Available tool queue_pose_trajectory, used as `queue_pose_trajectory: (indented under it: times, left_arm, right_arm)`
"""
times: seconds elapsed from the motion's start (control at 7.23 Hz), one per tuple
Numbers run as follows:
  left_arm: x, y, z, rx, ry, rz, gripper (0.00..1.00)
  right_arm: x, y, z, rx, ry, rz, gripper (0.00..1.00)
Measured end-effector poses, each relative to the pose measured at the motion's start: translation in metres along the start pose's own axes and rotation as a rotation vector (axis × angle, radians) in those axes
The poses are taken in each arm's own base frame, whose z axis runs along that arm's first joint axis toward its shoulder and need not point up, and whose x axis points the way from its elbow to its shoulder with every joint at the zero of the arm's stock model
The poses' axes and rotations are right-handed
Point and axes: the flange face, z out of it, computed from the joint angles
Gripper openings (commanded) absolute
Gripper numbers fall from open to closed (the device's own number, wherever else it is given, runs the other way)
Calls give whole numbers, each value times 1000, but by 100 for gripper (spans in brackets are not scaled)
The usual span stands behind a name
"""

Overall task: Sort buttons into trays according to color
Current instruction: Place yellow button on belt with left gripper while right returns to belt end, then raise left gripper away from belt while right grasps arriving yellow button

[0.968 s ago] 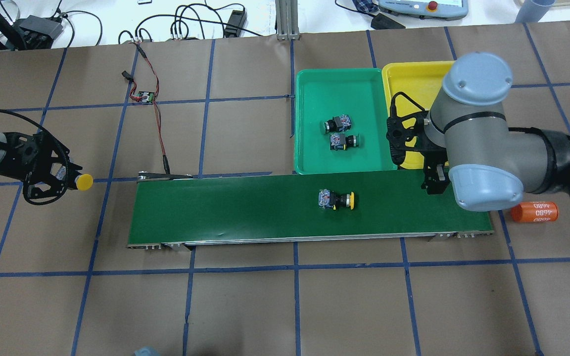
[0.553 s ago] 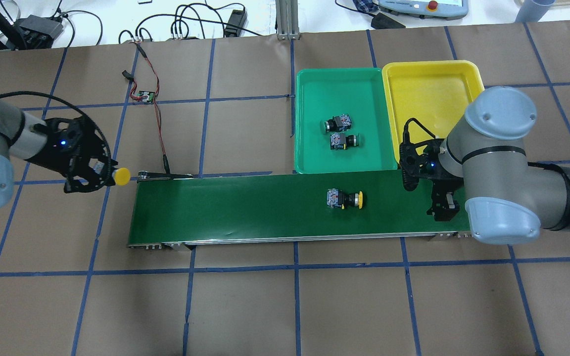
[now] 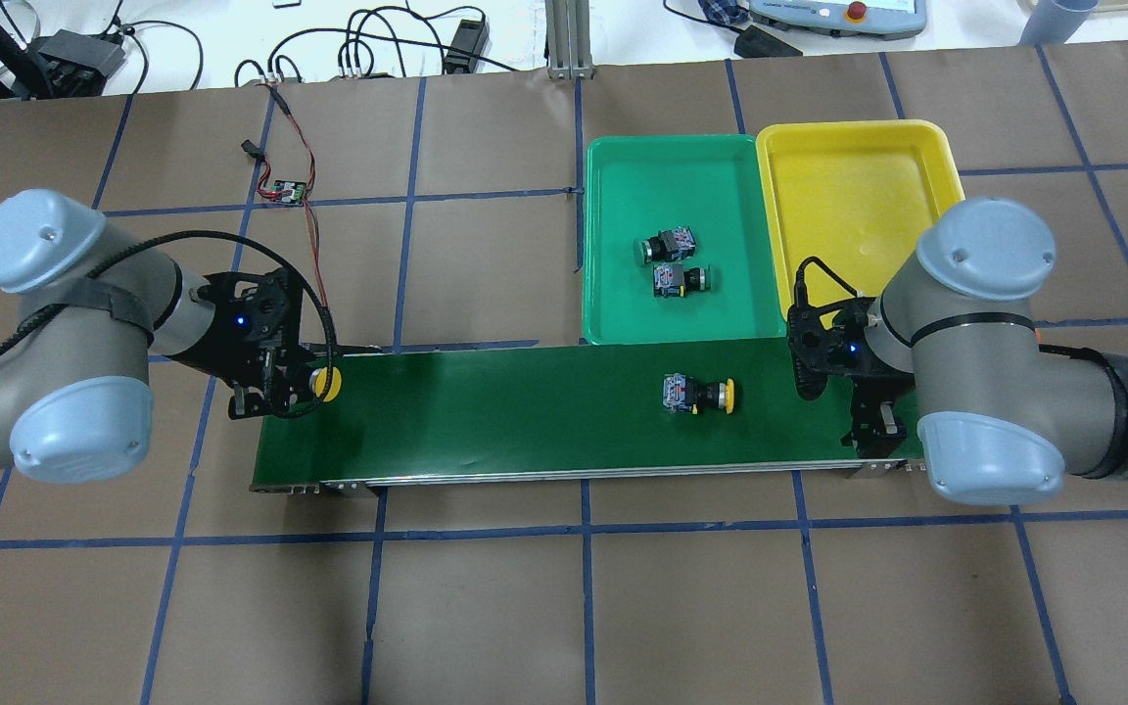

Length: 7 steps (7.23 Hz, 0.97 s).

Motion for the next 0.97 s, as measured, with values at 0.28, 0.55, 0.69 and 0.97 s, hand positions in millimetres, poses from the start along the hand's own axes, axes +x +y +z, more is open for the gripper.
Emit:
queue_pose_trajectory:
  times: [0.28, 0.55, 0.69, 0.97]
  left_arm:
    - [9, -10, 1, -23, 8, -63, 23]
    - [19, -14, 6, -21, 18, -144, 99]
    - [23, -16, 9, -21, 25, -168, 100]
    - [24, -18, 11, -24, 24, -177, 100]
  right_arm:
    - [-6, 0, 8, -1, 12, 0, 100]
    - [-7, 2, 10, -3, 18, 6, 100]
    - [-7, 2, 11, -3, 19, 8, 100]
    - [-7, 2, 11, -3, 18, 11, 100]
